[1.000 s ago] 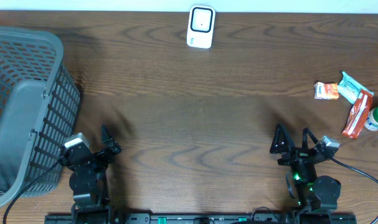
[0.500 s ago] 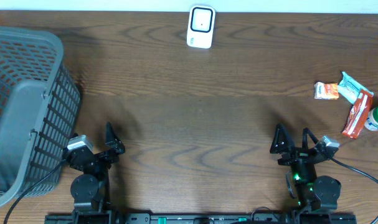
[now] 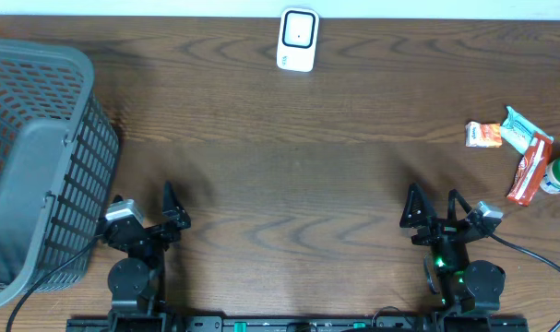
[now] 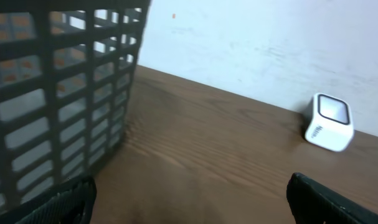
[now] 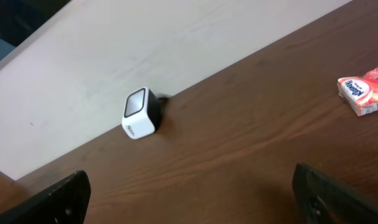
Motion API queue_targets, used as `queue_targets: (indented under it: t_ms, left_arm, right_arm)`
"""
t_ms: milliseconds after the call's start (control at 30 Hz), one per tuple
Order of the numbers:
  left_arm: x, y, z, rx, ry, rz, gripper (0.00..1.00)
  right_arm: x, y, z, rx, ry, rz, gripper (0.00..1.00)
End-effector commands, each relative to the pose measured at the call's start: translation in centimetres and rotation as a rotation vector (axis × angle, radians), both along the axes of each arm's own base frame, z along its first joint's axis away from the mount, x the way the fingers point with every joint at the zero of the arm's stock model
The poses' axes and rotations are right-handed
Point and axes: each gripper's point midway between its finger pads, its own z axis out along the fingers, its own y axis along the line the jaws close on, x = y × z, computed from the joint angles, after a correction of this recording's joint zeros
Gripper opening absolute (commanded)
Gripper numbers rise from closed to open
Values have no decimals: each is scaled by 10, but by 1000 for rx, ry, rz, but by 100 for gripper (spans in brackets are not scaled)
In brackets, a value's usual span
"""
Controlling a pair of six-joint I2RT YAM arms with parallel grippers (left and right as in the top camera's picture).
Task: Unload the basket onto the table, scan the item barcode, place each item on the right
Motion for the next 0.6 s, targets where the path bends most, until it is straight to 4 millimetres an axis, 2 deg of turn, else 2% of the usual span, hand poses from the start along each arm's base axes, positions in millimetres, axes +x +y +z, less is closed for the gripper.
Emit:
queue_targets:
  t_ms: [0,400,433,567]
  left_arm:
    - [1,-4,-16,-9,33,-12,98]
    - [1,-7,-17,-9,34,-23,98]
    - [1,-7,-17,-9,34,-23,98]
    - [1,-7,-16,-9,33,-23,98]
  right_arm:
    - [0,1,1,-10,-5,2,99]
    - [0,1,1,-11,-6,0,99]
    - [0,-5,0,-35,-3,-30,99]
    - [0,-4,0,-198,-15,-15,99]
